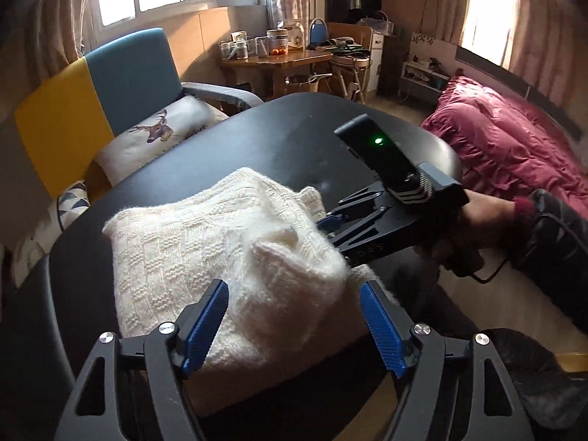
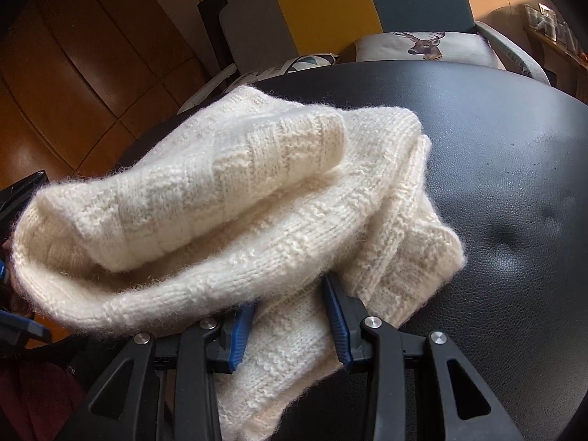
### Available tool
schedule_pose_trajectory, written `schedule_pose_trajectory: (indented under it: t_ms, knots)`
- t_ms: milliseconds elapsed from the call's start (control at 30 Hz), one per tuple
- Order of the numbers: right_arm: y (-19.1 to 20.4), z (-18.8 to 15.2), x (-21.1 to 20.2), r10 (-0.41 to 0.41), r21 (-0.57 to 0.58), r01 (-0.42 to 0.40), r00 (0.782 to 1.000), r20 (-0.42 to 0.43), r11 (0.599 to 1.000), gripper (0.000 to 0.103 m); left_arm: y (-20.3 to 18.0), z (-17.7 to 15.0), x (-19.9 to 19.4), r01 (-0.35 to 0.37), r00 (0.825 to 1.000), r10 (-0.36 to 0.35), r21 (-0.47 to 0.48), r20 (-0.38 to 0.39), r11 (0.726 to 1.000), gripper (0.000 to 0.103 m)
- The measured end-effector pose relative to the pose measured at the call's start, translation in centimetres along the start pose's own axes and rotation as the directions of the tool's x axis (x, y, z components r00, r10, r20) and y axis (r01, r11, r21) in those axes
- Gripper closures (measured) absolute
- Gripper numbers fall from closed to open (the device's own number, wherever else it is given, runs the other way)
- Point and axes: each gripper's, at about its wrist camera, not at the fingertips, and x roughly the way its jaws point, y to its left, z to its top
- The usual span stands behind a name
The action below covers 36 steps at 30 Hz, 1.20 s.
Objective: Fold clothes
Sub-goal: 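Fold the sweater end over with the left gripper toward the right gripper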
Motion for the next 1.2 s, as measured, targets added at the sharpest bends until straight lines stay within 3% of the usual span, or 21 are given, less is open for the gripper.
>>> schedule_pose_trajectory:
  t_ms: [67, 100, 133, 200, 267, 333, 400, 467, 533, 600, 700, 767, 833, 967, 1067, 1200]
  knots:
    - [0.1, 0.2, 0.4, 0.000, 0.004, 0.000, 1.000, 0.002, 1.000, 0.065, 0.4, 0.1, 1.6, -0.033, 0.999, 0.033, -0.019, -0.010, 0.999, 0.032]
    - [0.1, 0.2, 0.4, 0.001, 0.007, -0.001, 1.000, 0.003, 1.000, 0.065, 1.0, 0.1, 2.5, -0.018, 0.999, 0.016, -0.059, -0.031, 0.998, 0.060]
    - [0.0, 0.3, 0.5, 0.003, 0.008, -0.003, 1.000, 0.003, 1.000, 0.065, 1.6, 0.1, 3.4, -0.004, 0.999, -0.002, -0.099, -0.051, 0.995, 0.076]
    - [0.0, 0.3, 0.7, 0.006, 0.008, -0.006, 1.000, 0.002, 1.000, 0.065, 3.3, -0.2, 4.1, 0.048, 0.998, -0.057, -0.204, -0.038, 0.978, 0.086]
    - [0.0, 0.3, 0.9, 0.008, 0.005, -0.008, 1.000, 0.004, 1.000, 0.065, 4.8, -0.2, 3.7, 0.123, 0.992, -0.126, -0.284, 0.008, 0.951, 0.087]
    - [-0.1, 0.2, 0.8, 0.014, 0.007, -0.014, 1.000, 0.010, 1.000, 0.065, 6.0, -0.2, 2.4, 0.240, 0.971, -0.221, -0.355, 0.092, 0.904, 0.088]
    - [-0.2, 0.0, 0.6, 0.024, 0.016, -0.024, 1.000, 0.018, 1.000, 0.065, 7.1, 0.2, 0.6, 0.415, 0.909, -0.359, -0.384, 0.210, 0.825, 0.088]
    - [-0.4, -0.2, 0.5, 0.036, 0.026, -0.037, 0.999, 0.031, 0.999, 0.065, 6.5, 0.8, -0.4, 0.489, 0.870, -0.430, -0.311, 0.243, 0.815, 0.088]
    - [-0.5, -0.4, 0.4, 0.047, 0.037, -0.049, 0.998, 0.041, 0.998, 0.065, 4.9, 1.0, 0.8, 0.513, 0.858, -0.480, -0.254, 0.184, 0.820, 0.088]
    - [-0.6, -0.6, 0.4, 0.056, 0.051, -0.058, 0.997, 0.048, 0.997, 0.065, 3.2, 0.7, 3.1, 0.498, 0.867, -0.488, -0.233, 0.102, 0.835, 0.088]
    - [-1.0, -0.8, 0.2, 0.055, 0.068, -0.059, 0.997, 0.056, 0.996, 0.070, 4.1, 0.3, 5.1, 0.529, 0.847, -0.513, -0.333, 0.142, 0.781, 0.088]
    - [-1.3, -0.9, 0.1, 0.078, 0.092, -0.084, 0.995, 0.069, 0.992, 0.070, 4.8, 0.1, 5.0, 0.516, 0.855, -0.490, -0.380, 0.171, 0.768, 0.088]
    - [-1.3, -0.9, -0.2, 0.081, 0.085, -0.087, 0.994, 0.072, 0.993, 0.070, 4.4, -0.1, 4.3, 0.464, 0.885, -0.432, -0.372, 0.172, 0.804, 0.086]
    - [-1.7, -0.8, -1.6, 0.074, 0.084, -0.079, 0.995, 0.060, 0.993, 0.070, 2.5, -0.5, 3.9, 0.404, 0.915, -0.377, -0.313, 0.146, 0.860, 0.076]
    - [-1.7, -1.4, -3.4, 0.029, 0.072, -0.032, 0.999, 0.043, 0.997, 0.069, 1.4, -0.7, 4.3, 0.384, 0.923, -0.358, -0.297, 0.139, 0.874, 0.068]
    - [-3.6, -2.3, -5.9, 0.077, 0.191, -0.087, 0.995, 0.058, 0.978, 0.067, 0.3, -0.9, 4.3, 0.367, 0.930, -0.339, -0.270, 0.146, 0.890, 0.054]
